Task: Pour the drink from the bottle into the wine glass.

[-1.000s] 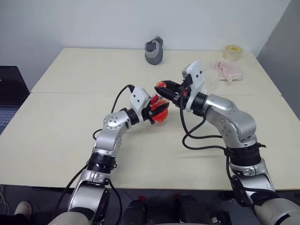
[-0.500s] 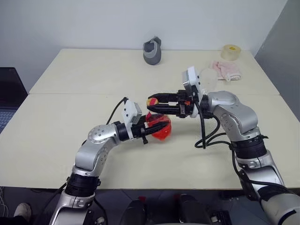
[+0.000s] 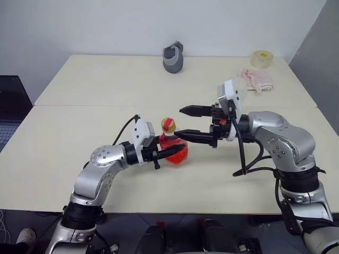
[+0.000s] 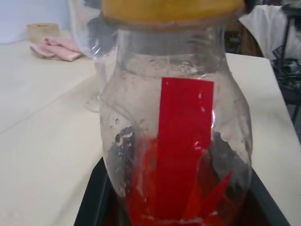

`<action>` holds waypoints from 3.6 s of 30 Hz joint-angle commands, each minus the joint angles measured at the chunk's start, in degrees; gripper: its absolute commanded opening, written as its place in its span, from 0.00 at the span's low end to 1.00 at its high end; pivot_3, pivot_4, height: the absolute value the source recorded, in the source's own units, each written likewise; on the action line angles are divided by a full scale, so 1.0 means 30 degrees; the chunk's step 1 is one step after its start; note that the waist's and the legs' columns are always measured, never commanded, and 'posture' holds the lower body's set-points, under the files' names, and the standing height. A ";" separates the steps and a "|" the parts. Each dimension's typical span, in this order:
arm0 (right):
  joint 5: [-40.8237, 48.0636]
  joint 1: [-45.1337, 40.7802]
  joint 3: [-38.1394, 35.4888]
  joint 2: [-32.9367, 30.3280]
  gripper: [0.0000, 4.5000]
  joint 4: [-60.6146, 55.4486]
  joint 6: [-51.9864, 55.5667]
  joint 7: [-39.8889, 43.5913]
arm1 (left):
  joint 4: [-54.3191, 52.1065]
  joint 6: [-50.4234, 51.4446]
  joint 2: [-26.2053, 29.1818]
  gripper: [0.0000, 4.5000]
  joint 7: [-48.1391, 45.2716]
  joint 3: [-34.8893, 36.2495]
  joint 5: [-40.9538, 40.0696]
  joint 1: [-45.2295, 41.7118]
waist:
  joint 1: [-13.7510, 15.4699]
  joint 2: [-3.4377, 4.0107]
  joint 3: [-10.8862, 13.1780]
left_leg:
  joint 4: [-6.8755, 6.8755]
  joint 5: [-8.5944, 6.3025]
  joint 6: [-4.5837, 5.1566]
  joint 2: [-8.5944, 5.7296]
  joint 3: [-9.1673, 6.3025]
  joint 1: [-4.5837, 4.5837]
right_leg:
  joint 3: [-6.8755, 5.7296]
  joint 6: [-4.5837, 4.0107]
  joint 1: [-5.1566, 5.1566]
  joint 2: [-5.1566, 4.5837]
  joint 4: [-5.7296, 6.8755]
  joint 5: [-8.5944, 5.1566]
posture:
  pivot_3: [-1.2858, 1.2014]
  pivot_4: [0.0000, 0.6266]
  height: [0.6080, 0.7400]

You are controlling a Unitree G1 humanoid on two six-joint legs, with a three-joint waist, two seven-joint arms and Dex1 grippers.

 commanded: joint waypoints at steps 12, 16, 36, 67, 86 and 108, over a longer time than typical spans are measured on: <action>-0.2130 -0.0097 0.0337 0.1676 0.96 -0.0512 -0.1505 -0.4369 | 0.4722 -0.2217 -0.2393 0.24 0.3057 0.0560 0.1846 -0.3619 | 0.0095 -0.0002 0.0000 | 0.0001 0.0017 -0.0031 -0.0006 0.0008 -0.0016 | 0.0007 0.0000 -0.0016 -0.0014 -0.0007 0.0000 | 0.52 0.24 1.00; -0.3126 -0.0473 0.0936 0.2114 0.96 0.0034 -0.1935 -0.5028 | 0.5283 -0.2584 -0.2755 0.23 0.3340 0.0494 0.2106 -0.3823 | 0.0094 -0.0001 -0.0001 | 0.0001 0.0017 -0.0030 -0.0008 0.0004 -0.0010 | 0.0004 0.0000 -0.0015 -0.0007 0.0002 0.0000 | 0.52 0.24 1.00; -0.6317 -0.1680 0.2161 0.4904 0.96 0.3382 -0.3558 -0.7262 | 0.5248 -0.2468 -0.3297 0.23 0.3357 0.0135 0.2639 -0.4193 | -0.0063 0.0000 -0.0001 | -0.0001 0.0023 -0.0042 -0.0013 -0.0001 -0.0012 | 0.0003 0.0000 -0.0023 -0.0005 0.0002 0.0000 | 0.52 0.24 1.00; -0.3962 -0.1533 0.1275 0.3424 0.28 0.3577 -0.3302 -0.2761 | 0.0010 -0.0330 -0.1735 0.23 0.1898 -0.0077 0.1165 -0.1230 | -0.0298 0.0006 0.0003 | -0.0022 0.0016 -0.0028 -0.0002 0.0002 -0.0007 | 0.0010 0.0000 -0.0027 -0.0002 0.0001 0.0001 | 0.52 0.24 1.00; -0.1566 -0.2341 0.0708 -0.0311 0.67 0.5169 -0.3543 0.4284 | -0.4893 0.2587 0.0703 0.23 0.2818 0.1612 -0.1431 0.1803 | -0.0089 0.0017 0.0014 | -0.0017 0.0000 -0.0001 0.0014 -0.0012 -0.0008 | -0.0003 0.0000 -0.0005 -0.0037 -0.0019 0.0000 | 0.52 0.24 1.00; -0.2841 -0.2317 0.0253 0.3153 0.83 0.2638 -0.2880 -0.4015 | 0.2693 -0.0840 -0.1416 0.23 0.3080 0.0742 0.1080 -0.3428 | 0.0127 0.0025 0.0019 | -0.0014 0.0023 -0.0041 -0.0014 0.0012 -0.0010 | -0.0003 0.0000 -0.0014 -0.0013 -0.0012 0.0000 | 0.52 0.24 1.00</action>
